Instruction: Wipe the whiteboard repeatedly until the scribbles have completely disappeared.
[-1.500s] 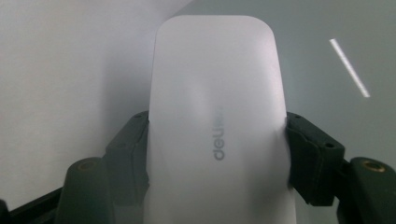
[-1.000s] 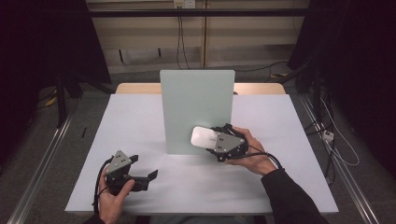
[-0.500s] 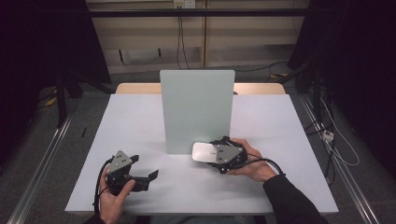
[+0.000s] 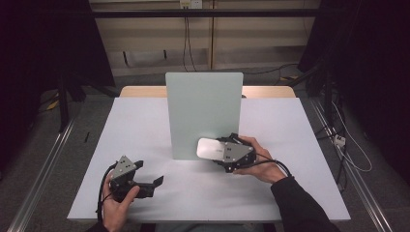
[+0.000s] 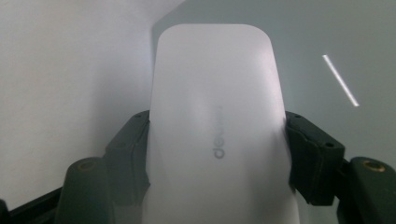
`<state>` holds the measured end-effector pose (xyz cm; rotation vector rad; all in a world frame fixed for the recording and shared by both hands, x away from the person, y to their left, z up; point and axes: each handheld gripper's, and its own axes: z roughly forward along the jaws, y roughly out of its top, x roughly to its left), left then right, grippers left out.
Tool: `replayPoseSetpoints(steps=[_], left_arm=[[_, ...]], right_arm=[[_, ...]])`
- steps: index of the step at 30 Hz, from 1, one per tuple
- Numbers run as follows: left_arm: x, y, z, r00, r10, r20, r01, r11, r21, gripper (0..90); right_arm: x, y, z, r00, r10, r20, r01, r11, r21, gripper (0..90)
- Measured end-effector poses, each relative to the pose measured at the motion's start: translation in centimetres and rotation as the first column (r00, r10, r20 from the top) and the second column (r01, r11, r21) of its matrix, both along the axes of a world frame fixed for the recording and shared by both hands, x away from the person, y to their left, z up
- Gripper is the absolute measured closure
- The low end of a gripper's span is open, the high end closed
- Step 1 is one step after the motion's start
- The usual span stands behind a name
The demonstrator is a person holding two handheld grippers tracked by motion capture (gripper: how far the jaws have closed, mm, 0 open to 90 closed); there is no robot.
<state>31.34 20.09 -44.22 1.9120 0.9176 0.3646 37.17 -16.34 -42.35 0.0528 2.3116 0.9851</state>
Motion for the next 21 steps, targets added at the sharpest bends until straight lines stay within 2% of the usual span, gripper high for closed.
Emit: replayPoseSetpoints(steps=[3,6,11,16,19,21], left_arm=[[0.0,0.0,0.1,1.0000,-0.001,0.007,0.001,1.0000,0.000,5.0],[0.0,0.1,0.0,1.0000,0.002,0.001,-0.002,1.0000,-0.001,5.1],[0.0,0.1,0.1,1.0000,-0.001,0.005,0.001,1.0000,-0.001,5.1],[0.0,0.1,0.0,1.0000,0.000,0.005,0.000,1.0000,-0.001,5.1],[-0.1,0.0,0.0,1.0000,0.000,0.005,0.000,1.0000,-0.002,5.0],[-0.1,0.0,0.0,1.0000,0.003,0.001,-0.003,1.0000,-0.004,5.0]], right_arm=[[0.5,-0.7,2.2,0.9986,-0.040,0.036,0.037,0.997,0.073,31.6],[0.7,-1.0,3.2,0.9979,-0.050,0.041,0.045,0.992,0.118,31.6],[0.4,-0.3,1.2,0.9997,-0.020,0.011,0.020,0.999,0.034,31.6],[-0.4,-0.2,-1.1,0.9995,0.023,-0.021,-0.024,0.999,-0.037,31.6],[-0.7,-0.7,-1.7,0.9990,0.018,-0.042,-0.019,0.999,-0.035,31.6],[-0.9,-0.9,-2.2,0.9980,0.018,-0.061,-0.021,0.998,-0.052,31.6]])
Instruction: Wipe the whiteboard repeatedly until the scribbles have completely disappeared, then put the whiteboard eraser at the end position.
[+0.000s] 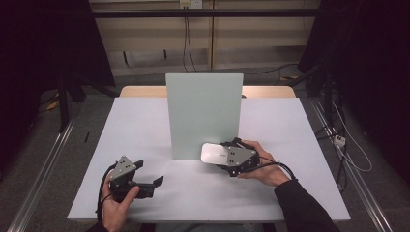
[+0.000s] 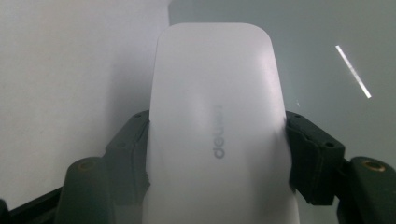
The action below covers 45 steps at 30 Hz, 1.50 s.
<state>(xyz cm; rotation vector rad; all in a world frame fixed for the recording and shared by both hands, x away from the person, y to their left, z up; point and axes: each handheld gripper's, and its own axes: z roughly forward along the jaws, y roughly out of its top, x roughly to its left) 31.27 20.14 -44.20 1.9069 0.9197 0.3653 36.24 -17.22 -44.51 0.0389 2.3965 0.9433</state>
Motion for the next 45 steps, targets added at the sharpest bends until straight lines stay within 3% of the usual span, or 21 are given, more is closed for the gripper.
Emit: replayPoseSetpoints(steps=[3,7,11,15,18,21,24,26,32,36,45], left_arm=[[0.0,0.1,0.0,1.0000,0.000,0.001,0.000,1.0000,0.003,5.1],[-0.1,0.3,-0.1,1.0000,0.008,-0.001,-0.008,0.9999,-0.010,5.1],[-0.1,0.4,0.0,1.0000,0.005,0.002,-0.005,0.9999,-0.009,5.0],[0.0,0.3,0.0,1.0000,0.006,0.002,-0.006,1.0000,-0.001,5.1],[-0.1,0.3,-0.1,0.9999,0.012,-0.004,-0.012,0.9999,-0.004,5.1],[0.0,0.2,-0.1,0.9999,0.011,-0.001,-0.011,0.9999,0.002,5.1],[-0.2,0.1,0.0,0.9999,0.010,0.001,-0.010,0.9999,0.005,5.2],[-0.2,0.2,-0.1,1.0000,0.009,0.001,-0.009,1.0000,0.004,5.2],[-0.1,0.5,-0.1,0.9999,0.016,-0.004,-0.016,0.9999,-0.005,5.2],[-0.2,0.4,-0.1,0.9998,0.018,-0.001,-0.018,0.9998,-0.002,5.2],[-0.2,0.2,-0.1,0.9999,0.015,-0.004,-0.015,0.9999,0.000,5.1]], right_arm=[[-0.2,0.3,-0.9,0.9986,0.014,-0.051,-0.015,1.000,-0.026,31.6],[0.1,1.6,-0.7,0.9985,0.019,-0.052,-0.021,0.999,-0.025,31.6],[0.2,3.3,-0.4,0.9997,0.009,-0.024,-0.009,1.000,-0.021,31.6],[0.3,3.5,0.8,0.9989,-0.046,0.011,0.045,0.998,0.041,31.6],[-0.1,2.9,1.3,0.9980,-0.054,-0.032,0.056,0.995,0.079,31.6],[-0.6,2.8,1.3,0.9951,-0.060,-0.079,0.066,0.995,0.077,31.6],[-1.1,2.8,1.1,0.9838,-0.072,-0.164,0.083,0.994,0.065,31.6],[-1.5,3.0,1.1,0.9769,-0.079,-0.198,0.089,0.995,0.040,31.6],[-1.9,3.4,0.6,0.9334,-0.090,-0.347,0.095,0.996,-0.005,31.6],[-2.2,3.8,0.5,0.9180,-0.075,-0.389,0.078,0.997,-0.007,31.6],[-2.5,4.1,0.0,0.9059,-0.070,-0.418,0.066,0.998,-0.024,31.5]])
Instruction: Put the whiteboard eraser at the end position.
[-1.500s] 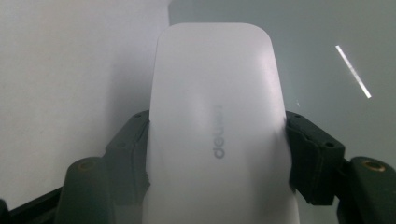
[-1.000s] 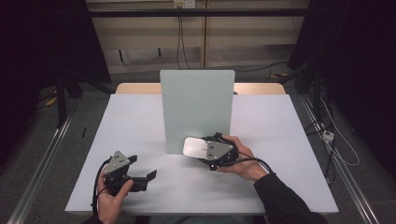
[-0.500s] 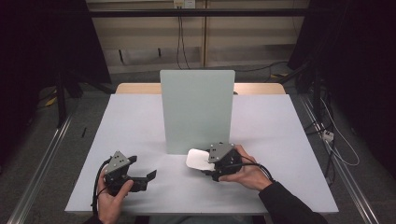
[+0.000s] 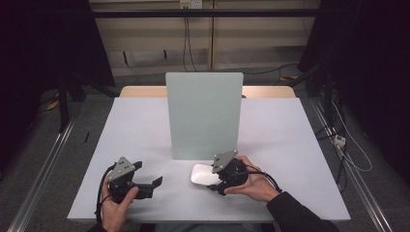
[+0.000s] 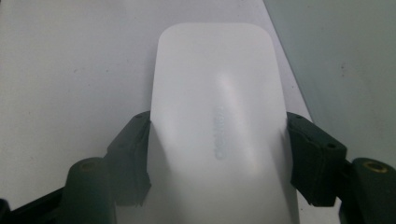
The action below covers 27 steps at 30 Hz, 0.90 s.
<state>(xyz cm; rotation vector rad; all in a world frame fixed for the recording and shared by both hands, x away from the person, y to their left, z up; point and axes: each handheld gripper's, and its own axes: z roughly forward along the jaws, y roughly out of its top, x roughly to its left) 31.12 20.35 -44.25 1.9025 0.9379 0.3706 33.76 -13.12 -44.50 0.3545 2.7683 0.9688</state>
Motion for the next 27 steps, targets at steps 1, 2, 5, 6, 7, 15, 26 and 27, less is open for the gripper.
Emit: replayPoseSetpoints(steps=[1,2,5,6,7,15,26,27], left_arm=[[0.0,0.0,0.0,1.0000,-0.001,0.002,0.001,1.0000,0.001,5.1],[0.0,0.0,0.0,1.0000,-0.001,0.003,0.001,1.0000,0.004,5.2],[0.0,-0.1,0.0,1.0000,-0.005,-0.001,0.005,1.0000,0.003,5.2],[0.0,-0.1,0.0,1.0000,-0.003,-0.003,0.003,1.0000,0.005,5.2],[0.1,0.0,-0.1,1.0000,-0.002,-0.005,0.002,1.0000,0.006,5.2],[0.0,0.1,0.0,1.0000,0.001,-0.001,-0.001,1.0000,0.006,5.2],[0.0,0.2,0.0,0.9999,0.010,0.003,-0.010,0.9999,-0.004,5.1],[0.0,0.2,0.0,0.9999,0.010,0.002,-0.010,0.9999,-0.004,5.1]], right_arm=[[0.0,0.1,0.0,1.0000,-0.003,0.000,0.003,1.000,-0.007,31.5],[0.0,0.2,-0.1,1.0000,-0.003,0.001,0.003,1.000,-0.010,31.4],[0.1,0.2,-0.1,0.9999,-0.011,-0.012,0.011,1.000,-0.010,31.0],[0.1,0.2,-0.2,0.9998,-0.017,-0.011,0.016,1.000,-0.009,30.3],[0.1,0.2,-0.3,0.9998,-0.020,-0.008,0.020,1.000,-0.010,29.3],[0.3,-0.8,0.3,0.9959,-0.091,-0.006,0.091,0.990,0.109,11.7],[-0.7,-2.8,0.8,0.9744,-0.223,-0.030,0.223,0.939,0.262,7.5],[-0.8,-3.0,0.9,0.9708,-0.239,-0.023,0.236,0.935,0.264,6.7]])
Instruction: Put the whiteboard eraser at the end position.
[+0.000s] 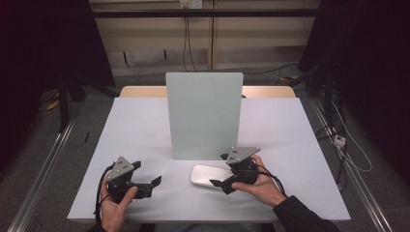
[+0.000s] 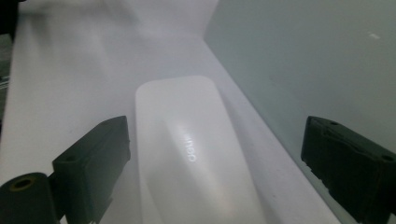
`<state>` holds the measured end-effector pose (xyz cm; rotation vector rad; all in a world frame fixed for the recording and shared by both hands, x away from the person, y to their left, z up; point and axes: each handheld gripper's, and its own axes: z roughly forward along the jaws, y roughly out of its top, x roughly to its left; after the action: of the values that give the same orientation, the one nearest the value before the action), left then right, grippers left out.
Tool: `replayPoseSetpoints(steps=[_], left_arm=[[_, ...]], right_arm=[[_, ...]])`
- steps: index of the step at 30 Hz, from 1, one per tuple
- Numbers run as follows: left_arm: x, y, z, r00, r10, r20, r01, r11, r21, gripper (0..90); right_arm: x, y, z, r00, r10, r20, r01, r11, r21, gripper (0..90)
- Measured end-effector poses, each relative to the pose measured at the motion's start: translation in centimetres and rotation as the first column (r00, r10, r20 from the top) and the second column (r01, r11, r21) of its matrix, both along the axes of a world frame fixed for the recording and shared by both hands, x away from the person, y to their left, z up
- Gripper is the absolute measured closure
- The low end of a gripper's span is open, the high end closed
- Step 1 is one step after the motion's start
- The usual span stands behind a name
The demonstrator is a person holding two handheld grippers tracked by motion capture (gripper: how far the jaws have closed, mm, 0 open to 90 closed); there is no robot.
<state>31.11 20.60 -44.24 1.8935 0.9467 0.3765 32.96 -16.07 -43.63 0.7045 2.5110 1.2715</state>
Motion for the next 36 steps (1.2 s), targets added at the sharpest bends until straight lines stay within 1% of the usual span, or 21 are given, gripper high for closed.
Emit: replayPoseSetpoints(steps=[2,3,4,6,7,8,10,12,13,14,16,18,22,23,24,25,27,32,33,35,36], left_arm=[[0.0,0.1,0.1,1.0000,0.000,0.002,0.000,1.0000,0.006,5.1],[-0.1,0.1,0.1,1.0000,0.000,0.003,0.000,1.0000,0.005,5.2],[-0.1,0.1,0.1,1.0000,0.001,0.003,-0.001,1.0000,0.005,5.2],[-0.1,0.1,0.1,1.0000,0.004,0.000,-0.004,1.0000,0.002,5.2],[-0.1,0.1,0.1,1.0000,0.005,0.002,-0.005,1.0000,0.000,5.1],[-0.1,0.1,0.1,1.0000,0.007,0.002,-0.007,1.0000,0.000,5.1],[-0.1,0.1,0.1,1.0000,0.007,0.005,-0.007,1.0000,0.001,5.2],[-0.1,0.2,0.1,0.9999,0.011,0.007,-0.011,0.9999,0.002,5.2],[-0.1,0.2,0.1,0.9998,0.016,0.006,-0.016,0.9999,0.000,5.1],[-0.1,0.2,0.1,0.9998,0.020,0.006,-0.020,0.9998,0.001,5.2],[-0.1,0.2,0.2,0.9996,0.025,0.012,-0.025,0.9997,-0.006,5.2],[-0.1,0.3,0.2,0.9994,0.029,0.019,-0.029,0.9996,-0.003,5.2],[-0.1,0.4,0.2,0.9994,0.031,0.015,-0.031,0.9995,-0.004,5.2],[-0.1,0.4,0.2,0.9994,0.031,0.015,-0.031,0.9995,-0.004,5.2],[-0.1,0.4,0.2,0.9993,0.033,0.016,-0.033,0.9994,-0.003,5.2],[-0.1,0.4,0.2,0.9993,0.035,0.017,-0.034,0.9994,-0.003,5.2],[-0.1,0.4,0.2,0.9992,0.036,0.016,-0.036,0.9993,-0.003,5.2],[-0.1,0.5,0.2,0.9989,0.043,0.019,-0.043,0.9991,-0.005,5.2],[-0.1,0.5,0.3,0.9988,0.044,0.019,-0.044,0.9990,-0.007,5.1],[-0.1,0.5,0.3,0.9988,0.045,0.020,-0.045,0.9989,-0.009,5.2],[-0.1,0.5,0.3,0.9988,0.044,0.019,-0.044,0.9990,-0.009,5.2]], right_arm=[[0.0,-0.6,0.0,0.9992,-0.041,-0.003,0.041,0.999,0.007,6.2],[-0.1,-0.9,0.0,0.9974,-0.073,-0.004,0.073,0.997,0.015,5.9],[0.0,-1.2,-0.1,0.9963,-0.085,-0.007,0.086,0.996,0.019,5.9],[-0.1,-1.9,0.0,0.9921,-0.125,-0.007,0.125,0.992,0.034,5.6],[-0.1,-2.3,0.0,0.9884,-0.152,0.003,0.152,0.988,0.033,5.8],[-0.1,-2.8,-0.1,0.9785,-0.206,0.014,0.205,0.978,0.030,6.9],[-0.2,-3.5,-0.1,0.9682,-0.250,0.017,0.249,0.968,0.035,7.3],[-0.4,-4.2,-0.3,0.9518,-0.305,0.030,0.305,0.952,0.025,7.9],[-0.6,-4.7,-0.4,0.9425,-0.332,0.037,0.331,0.943,0.033,7.7],[-0.7,-5.1,-0.5,0.9346,-0.354,0.030,0.353,0.935,0.033,7.7],[-0.9,-5.8,-0.5,0.9223,-0.385,0.029,0.384,0.922,0.043,7.6],[-1.0,-6.4,-0.5,0.9063,-0.422,0.030,0.420,0.906,0.050,7.7],[-1.5,-7.5,-0.4,0.8832,-0.467,0.047,0.463,0.883,0.074,7.5],[-1.6,-7.8,-0.4,0.8823,-0.469,0.044,0.464,0.882,0.084,7.4],[-1.8,-8.1,-0.5,0.8789,-0.475,0.045,0.470,0.878,0.092,7.0],[-1.9,-8.4,-0.6,0.8713,-0.489,0.046,0.484,0.871,0.085,7.2],[-2.1,-8.9,-0.7,0.8628,-0.504,0.041,0.499,0.862,0.089,7.2],[-2.6,-10.2,-0.8,0.8350,-0.549,0.039,0.544,0.834,0.090,6.7],[-2.7,-10.4,-0.8,0.8302,-0.556,0.041,0.551,0.829,0.093,6.7],[-2.8,-10.8,-0.9,0.8245,-0.564,0.042,0.558,0.823,0.104,6.7],[-2.9,-11.0,-1.0,0.8191,-0.572,0.039,0.566,0.817,0.108,6.7]])
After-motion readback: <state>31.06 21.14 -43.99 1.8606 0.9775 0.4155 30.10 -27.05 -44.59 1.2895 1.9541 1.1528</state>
